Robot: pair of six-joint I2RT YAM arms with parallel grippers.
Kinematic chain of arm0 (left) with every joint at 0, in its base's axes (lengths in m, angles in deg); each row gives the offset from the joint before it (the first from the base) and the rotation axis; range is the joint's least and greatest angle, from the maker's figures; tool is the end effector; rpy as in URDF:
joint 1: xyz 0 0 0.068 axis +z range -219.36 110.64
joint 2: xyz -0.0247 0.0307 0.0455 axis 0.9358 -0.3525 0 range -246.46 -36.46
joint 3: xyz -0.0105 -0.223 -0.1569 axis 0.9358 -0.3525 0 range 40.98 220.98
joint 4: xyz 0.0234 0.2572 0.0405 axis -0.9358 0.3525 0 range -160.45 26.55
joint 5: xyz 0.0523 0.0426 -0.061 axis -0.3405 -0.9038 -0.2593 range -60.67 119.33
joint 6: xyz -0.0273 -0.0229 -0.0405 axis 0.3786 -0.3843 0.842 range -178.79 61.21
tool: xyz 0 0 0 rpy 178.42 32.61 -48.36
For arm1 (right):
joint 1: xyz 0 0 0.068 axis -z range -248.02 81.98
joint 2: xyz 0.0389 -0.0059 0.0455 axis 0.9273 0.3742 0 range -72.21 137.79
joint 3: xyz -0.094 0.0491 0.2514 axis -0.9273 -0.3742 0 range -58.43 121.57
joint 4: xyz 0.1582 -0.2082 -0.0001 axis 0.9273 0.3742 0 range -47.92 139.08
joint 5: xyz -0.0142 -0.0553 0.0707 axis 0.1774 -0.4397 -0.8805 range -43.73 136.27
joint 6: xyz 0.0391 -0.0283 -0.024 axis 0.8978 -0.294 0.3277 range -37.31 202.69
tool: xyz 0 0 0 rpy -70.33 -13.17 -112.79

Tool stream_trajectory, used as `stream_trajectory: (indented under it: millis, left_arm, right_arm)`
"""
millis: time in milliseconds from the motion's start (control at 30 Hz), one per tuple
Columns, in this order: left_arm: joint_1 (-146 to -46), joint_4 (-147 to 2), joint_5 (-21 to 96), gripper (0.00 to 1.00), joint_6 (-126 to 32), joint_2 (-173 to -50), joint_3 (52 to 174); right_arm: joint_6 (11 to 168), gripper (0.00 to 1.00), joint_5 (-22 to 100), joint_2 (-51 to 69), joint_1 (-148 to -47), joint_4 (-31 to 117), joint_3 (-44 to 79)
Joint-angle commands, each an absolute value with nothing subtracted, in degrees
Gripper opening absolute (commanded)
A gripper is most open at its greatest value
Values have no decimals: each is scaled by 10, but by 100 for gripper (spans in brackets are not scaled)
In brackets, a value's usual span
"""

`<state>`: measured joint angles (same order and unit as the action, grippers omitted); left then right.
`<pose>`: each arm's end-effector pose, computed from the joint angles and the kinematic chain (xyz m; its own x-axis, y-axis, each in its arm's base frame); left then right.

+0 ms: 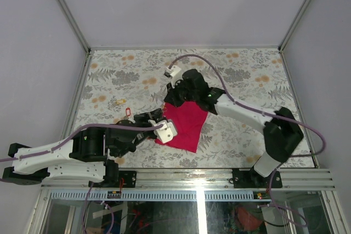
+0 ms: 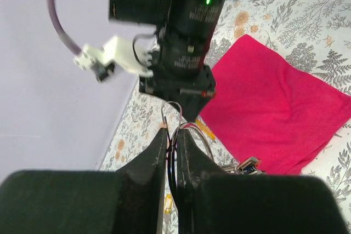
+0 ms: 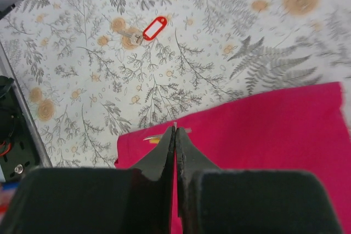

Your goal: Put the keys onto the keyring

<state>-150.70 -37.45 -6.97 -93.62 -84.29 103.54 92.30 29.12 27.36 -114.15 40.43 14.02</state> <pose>0.0453 -0.1570 0.3973 0.3680 0.6411 -0.6735 0.6115 0.3788 0.6947 0.2744 0.3005 0.2691 -0.4396 -0.2272 -0.8690 -0.8113 0.5155 0.2756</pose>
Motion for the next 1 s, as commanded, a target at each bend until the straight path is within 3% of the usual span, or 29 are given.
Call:
stream_trajectory:
  millis: [0, 167, 500, 967]
  left_arm:
    - [-1506, -407, -48, 0, -963, -845, 1059]
    - [-1506, -417, -10, 0, -976, -861, 1070]
    - [-1505, -423, 73, 0, -989, -891, 1094]
    - [-1505, -425, 184, 0, -989, -907, 1125]
  right_arm:
    - [858, 0, 332, 127, -1134, 367, 84]
    - [792, 0, 324, 16, -1135, 540, 109]
    - [778, 0, 269, -169, -1135, 677, 118]
    - [750, 0, 60, -141, -1135, 779, 211]
